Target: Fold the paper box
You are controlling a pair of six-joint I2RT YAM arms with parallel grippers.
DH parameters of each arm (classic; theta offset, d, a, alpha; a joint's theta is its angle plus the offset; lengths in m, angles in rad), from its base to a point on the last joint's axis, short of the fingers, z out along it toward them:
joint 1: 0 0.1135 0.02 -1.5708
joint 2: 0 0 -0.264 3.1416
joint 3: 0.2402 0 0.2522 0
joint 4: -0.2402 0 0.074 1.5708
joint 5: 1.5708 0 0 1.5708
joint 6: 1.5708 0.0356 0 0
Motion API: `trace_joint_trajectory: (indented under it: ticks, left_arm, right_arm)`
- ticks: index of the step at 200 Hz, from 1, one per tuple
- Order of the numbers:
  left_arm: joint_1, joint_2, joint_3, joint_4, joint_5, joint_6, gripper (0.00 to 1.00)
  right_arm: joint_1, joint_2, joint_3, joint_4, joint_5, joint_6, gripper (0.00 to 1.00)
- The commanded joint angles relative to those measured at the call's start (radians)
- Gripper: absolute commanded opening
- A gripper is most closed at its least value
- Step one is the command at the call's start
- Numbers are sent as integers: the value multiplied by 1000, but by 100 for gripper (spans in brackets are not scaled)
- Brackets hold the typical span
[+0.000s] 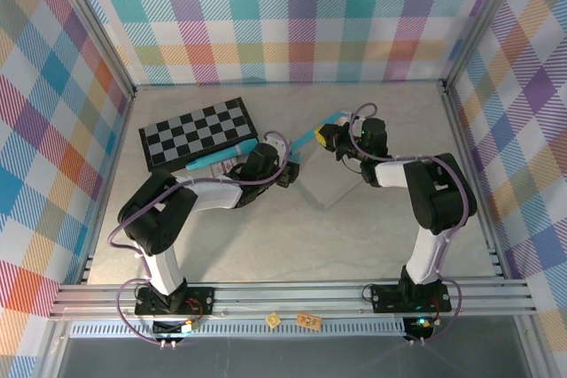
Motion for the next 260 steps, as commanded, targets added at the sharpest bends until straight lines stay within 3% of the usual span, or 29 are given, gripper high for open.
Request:
trace_joint_trajectory:
  ticks: [1, 95, 137, 197, 260]
  left_arm:
    - [15, 39, 28, 41, -61, 23, 45]
    - [15, 106, 34, 141, -123, -5, 40]
    - [12, 126, 53, 160, -155, -44, 33]
    - [-1, 132, 109, 119, -144, -65, 21]
    - [-40, 156, 178, 33, -216, -83, 12]
  right_arm:
    - [5, 28, 6, 67, -31, 12, 0]
    - [3, 98, -10, 125, -81, -30, 0]
    - [1, 136, 1, 145, -84, -20, 0]
    - [4, 144, 6, 128, -84, -13, 0]
    - [7, 122, -3, 102, -68, -12, 0]
